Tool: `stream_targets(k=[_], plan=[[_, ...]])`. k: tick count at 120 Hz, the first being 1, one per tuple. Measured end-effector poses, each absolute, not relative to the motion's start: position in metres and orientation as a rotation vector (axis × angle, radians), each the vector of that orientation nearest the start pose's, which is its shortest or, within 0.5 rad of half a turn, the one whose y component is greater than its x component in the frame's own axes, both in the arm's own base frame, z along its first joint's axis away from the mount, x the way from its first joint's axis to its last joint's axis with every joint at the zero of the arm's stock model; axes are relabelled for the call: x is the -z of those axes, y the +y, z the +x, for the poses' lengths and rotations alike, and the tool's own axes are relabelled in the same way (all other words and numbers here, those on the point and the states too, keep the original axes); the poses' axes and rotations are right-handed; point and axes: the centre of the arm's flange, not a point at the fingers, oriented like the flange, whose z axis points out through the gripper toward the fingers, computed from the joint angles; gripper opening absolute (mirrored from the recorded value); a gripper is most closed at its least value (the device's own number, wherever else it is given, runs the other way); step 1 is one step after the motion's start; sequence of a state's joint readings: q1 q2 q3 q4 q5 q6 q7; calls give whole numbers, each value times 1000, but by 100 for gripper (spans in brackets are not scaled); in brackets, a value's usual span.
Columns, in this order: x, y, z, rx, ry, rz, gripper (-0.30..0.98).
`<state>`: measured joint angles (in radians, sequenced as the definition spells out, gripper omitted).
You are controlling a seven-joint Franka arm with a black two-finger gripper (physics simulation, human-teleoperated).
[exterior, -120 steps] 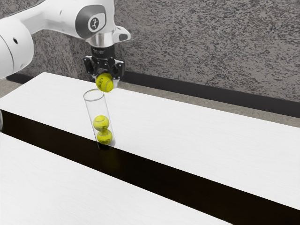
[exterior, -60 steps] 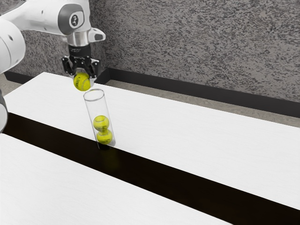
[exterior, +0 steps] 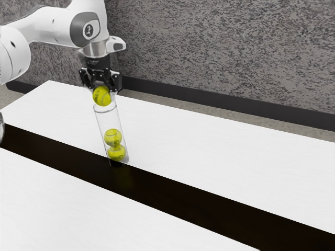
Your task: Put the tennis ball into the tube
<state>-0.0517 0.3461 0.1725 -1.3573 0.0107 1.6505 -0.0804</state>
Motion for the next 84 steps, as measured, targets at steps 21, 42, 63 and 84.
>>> stream_targets(k=[21, 42, 63, 84], plan=[[-522, 62, 667, -44, -279, -3056, 42], [-519, 77, 667, -43, -302, -3065, 42], [-516, 84, 665, -51, -316, -3088, 52], [-564, 74, 622, 41, -295, -3134, 61]])
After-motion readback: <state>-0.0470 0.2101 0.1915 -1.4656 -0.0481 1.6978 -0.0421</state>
